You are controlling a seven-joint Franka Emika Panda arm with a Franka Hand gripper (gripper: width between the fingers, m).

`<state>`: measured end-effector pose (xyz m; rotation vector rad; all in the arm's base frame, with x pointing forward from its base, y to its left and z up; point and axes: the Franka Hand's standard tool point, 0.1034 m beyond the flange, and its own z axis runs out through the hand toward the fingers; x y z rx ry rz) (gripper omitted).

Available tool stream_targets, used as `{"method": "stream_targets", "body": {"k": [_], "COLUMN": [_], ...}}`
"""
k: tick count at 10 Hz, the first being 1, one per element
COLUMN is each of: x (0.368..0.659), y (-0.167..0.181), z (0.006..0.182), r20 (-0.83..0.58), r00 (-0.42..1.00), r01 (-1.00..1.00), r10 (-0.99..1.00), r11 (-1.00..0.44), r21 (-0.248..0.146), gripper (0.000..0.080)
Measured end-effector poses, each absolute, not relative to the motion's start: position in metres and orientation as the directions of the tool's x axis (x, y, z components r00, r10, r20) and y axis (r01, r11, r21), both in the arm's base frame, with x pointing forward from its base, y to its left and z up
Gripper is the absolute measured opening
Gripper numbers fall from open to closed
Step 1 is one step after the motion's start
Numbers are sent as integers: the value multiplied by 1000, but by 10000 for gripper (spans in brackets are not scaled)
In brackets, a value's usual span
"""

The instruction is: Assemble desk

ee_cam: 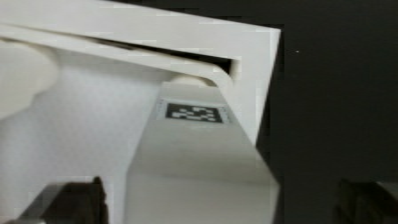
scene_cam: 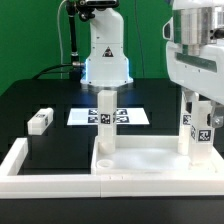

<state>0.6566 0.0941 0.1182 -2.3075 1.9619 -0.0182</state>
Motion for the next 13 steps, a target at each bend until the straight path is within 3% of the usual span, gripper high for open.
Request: {"method": "stream_targets", "body": {"k": [6,8,11,13], "x": [654,654,654,656], "y": [97,106,124,118], "z": [114,128,145,146], "r20": [-15,38,72,98], "r00": [546,820,943,981], "r01": [-833,-564,-317,-159], "r10": [-837,-571,-326,-168], "r11": [-541,-818,-942,-983], "r21": [-113,-115,-111,-90], "gripper": [649,649,649,649]}}
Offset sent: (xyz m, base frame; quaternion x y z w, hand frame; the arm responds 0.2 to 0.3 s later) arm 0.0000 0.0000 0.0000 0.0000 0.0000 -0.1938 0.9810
